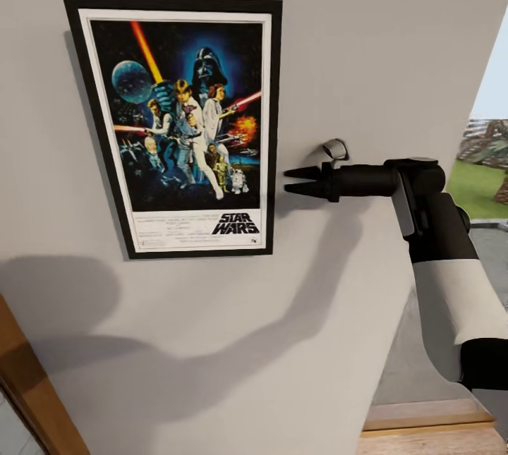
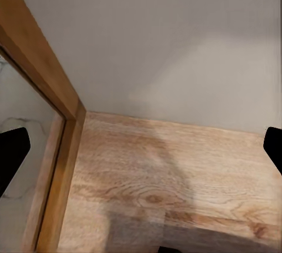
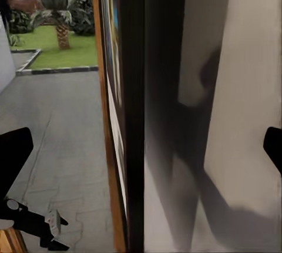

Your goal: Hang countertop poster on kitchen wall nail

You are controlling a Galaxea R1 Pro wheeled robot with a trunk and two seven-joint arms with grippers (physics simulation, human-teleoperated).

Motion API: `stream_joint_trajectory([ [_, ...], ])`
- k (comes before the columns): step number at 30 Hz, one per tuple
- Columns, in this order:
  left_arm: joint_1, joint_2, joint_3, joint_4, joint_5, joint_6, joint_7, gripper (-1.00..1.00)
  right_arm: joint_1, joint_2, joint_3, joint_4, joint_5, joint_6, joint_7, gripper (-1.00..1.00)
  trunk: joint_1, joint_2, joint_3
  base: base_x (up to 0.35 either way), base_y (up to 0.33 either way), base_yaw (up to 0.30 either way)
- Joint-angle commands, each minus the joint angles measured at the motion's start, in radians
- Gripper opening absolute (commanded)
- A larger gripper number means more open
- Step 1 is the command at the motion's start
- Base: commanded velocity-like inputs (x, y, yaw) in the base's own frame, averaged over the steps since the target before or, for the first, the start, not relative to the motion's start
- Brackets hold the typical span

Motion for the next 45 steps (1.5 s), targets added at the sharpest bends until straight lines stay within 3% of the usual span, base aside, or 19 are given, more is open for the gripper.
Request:
stream_joint_trajectory([
  [1, 0.000, 0.000, 0.003, 0.000, 0.000, -0.001, -0.006, 1.00, 0.000, -0.002, 0.001, 0.010, 0.005, 0.024, -0.010, 1.00, 0.001, 0.001, 0.000, 0.000, -0.049, 0.000],
  [18, 0.000, 0.000, 0.002, 0.000, 0.000, -0.002, -0.006, 1.00, 0.000, -0.002, 0.002, 0.013, 0.005, 0.024, -0.010, 1.00, 0.001, 0.001, 0.000, -0.155, -0.157, 0.000],
  [21, 0.000, 0.001, 0.002, -0.001, 0.000, -0.002, -0.008, 1.00, 0.034, 0.000, 0.003, 0.006, 0.002, 0.021, -0.008, 1.00, 0.001, 0.001, 0.000, -0.301, -0.005, 0.000],
  [22, 0.000, 0.001, 0.002, -0.001, 0.000, -0.002, -0.008, 1.00, 0.054, 0.000, 0.002, -0.003, 0.001, 0.020, -0.008, 1.00, 0.001, 0.001, 0.000, -0.323, -0.002, 0.000],
  [23, 0.000, 0.001, 0.002, 0.000, 0.000, -0.002, -0.009, 1.00, 0.158, 0.000, 0.002, -0.065, -0.001, 0.017, -0.007, 1.00, 0.001, 0.001, 0.000, -0.308, -0.001, 0.000],
  [27, 0.000, 0.001, 0.002, 0.002, 0.000, -0.002, -0.008, 1.00, 0.280, 0.000, 0.001, -0.115, 0.000, 0.004, -0.007, 1.00, 0.001, 0.001, 0.000, -0.197, 0.000, 0.000],
  [28, 0.000, 0.001, 0.002, 0.003, 0.000, -0.002, -0.008, 1.00, 0.347, 0.000, 0.000, -0.127, 0.000, -0.021, -0.008, 1.00, 0.001, 0.001, 0.000, -0.088, 0.000, 0.000],
  [30, 0.000, 0.001, 0.002, 0.004, 0.000, -0.002, -0.009, 1.00, 0.416, -0.001, 0.000, -0.134, 0.000, -0.062, -0.008, 1.00, 0.001, 0.001, 0.000, -0.057, 0.000, 0.000],
  [31, 0.000, 0.001, 0.002, 0.004, 0.000, -0.002, -0.008, 1.00, 0.488, -0.001, -0.002, -0.138, 0.001, -0.110, -0.009, 1.00, 0.001, 0.001, 0.000, -0.036, 0.000, 0.000],
  [33, 0.000, 0.000, 0.002, 0.005, 0.001, -0.002, -0.008, 1.00, 0.557, -0.001, -0.008, -0.138, 0.001, -0.157, -0.009, 1.00, 0.001, 0.001, 0.000, -0.026, 0.000, 0.000],
  [35, 0.000, 0.000, 0.002, 0.006, 0.001, -0.002, -0.008, 1.00, 0.625, -0.001, -0.024, -0.133, 0.001, -0.204, -0.010, 1.00, 0.001, 0.001, 0.000, -0.017, 0.000, 0.000],
  [36, 0.000, 0.000, 0.002, 0.006, 0.001, -0.002, -0.008, 1.00, 0.690, -0.001, -0.044, -0.118, 0.001, -0.251, -0.010, 1.00, 0.001, 0.001, 0.000, -0.009, 0.000, 0.000],
  [38, 0.000, 0.000, 0.002, 0.006, 0.001, -0.002, -0.007, 1.00, 0.747, -0.001, -0.065, -0.092, 0.001, -0.299, -0.010, 1.00, 0.001, 0.001, 0.000, -0.007, 0.000, 0.000],
  [39, 0.000, 0.000, 0.002, 0.006, 0.002, -0.002, -0.007, 1.00, 0.808, -0.001, -0.109, -0.020, 0.001, -0.375, -0.009, 1.00, 0.001, 0.001, 0.000, -0.003, 0.000, 0.000],
  [41, 0.000, 0.000, 0.002, 0.007, 0.001, -0.002, -0.007, 1.00, 0.847, -0.003, -0.172, 0.139, 0.002, -0.480, -0.008, 1.00, 0.001, 0.001, 0.000, -0.002, 0.000, 0.000],
  [44, 0.000, 0.000, 0.000, 0.008, 0.001, -0.002, -0.007, 1.00, 0.863, -0.006, -0.210, 0.349, 0.004, -0.614, -0.011, 1.00, 0.001, 0.001, 0.000, 0.000, 0.000, 0.000],
  [45, 0.000, -0.001, -0.002, 0.011, 0.000, -0.002, -0.006, 1.00, 0.868, -0.009, -0.222, 0.486, 0.008, -0.710, -0.024, 1.00, 0.001, 0.001, 0.000, 0.000, 0.000, 0.000],
])
